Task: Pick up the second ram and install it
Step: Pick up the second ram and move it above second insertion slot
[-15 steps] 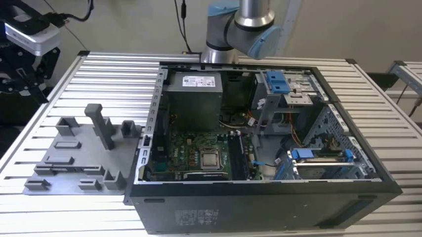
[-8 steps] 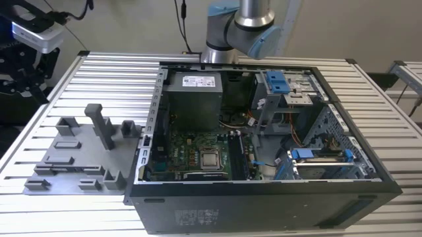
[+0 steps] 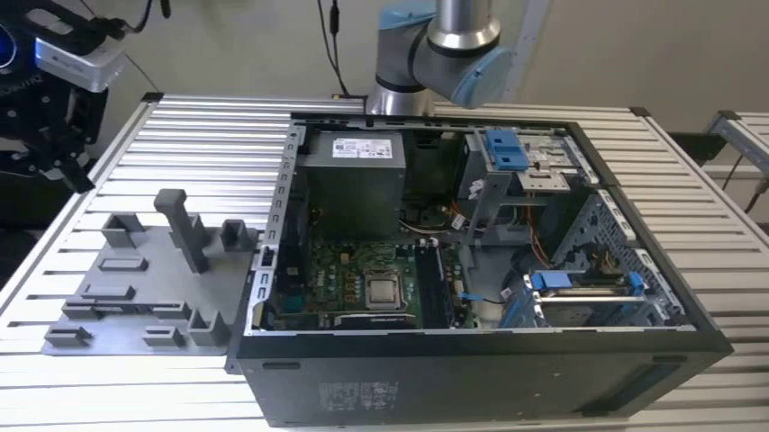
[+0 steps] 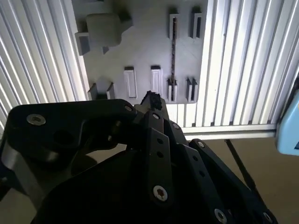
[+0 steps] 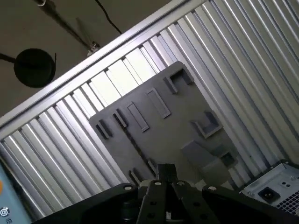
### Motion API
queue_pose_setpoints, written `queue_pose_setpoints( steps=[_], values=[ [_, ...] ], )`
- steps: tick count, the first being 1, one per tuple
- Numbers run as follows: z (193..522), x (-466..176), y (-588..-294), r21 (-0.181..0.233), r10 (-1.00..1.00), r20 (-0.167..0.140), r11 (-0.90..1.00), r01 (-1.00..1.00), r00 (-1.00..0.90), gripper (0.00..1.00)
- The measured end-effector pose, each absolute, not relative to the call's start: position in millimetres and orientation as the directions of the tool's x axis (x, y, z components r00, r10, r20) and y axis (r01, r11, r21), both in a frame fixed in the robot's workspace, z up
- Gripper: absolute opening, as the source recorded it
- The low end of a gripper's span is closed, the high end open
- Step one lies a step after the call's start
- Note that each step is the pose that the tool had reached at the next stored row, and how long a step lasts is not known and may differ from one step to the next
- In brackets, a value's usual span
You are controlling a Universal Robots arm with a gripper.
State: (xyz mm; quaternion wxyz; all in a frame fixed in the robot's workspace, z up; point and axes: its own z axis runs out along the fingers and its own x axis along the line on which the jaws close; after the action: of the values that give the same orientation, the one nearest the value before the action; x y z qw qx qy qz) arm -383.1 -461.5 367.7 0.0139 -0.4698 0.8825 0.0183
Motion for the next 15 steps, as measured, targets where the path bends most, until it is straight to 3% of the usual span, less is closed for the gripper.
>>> queue_pose_setpoints(
  steps=[15],
  values=[
    [362.9,-383.0,-461.5,0.019,-0.916,-0.041,0.400,-0.916,-0.400,0.11]
  ],
)
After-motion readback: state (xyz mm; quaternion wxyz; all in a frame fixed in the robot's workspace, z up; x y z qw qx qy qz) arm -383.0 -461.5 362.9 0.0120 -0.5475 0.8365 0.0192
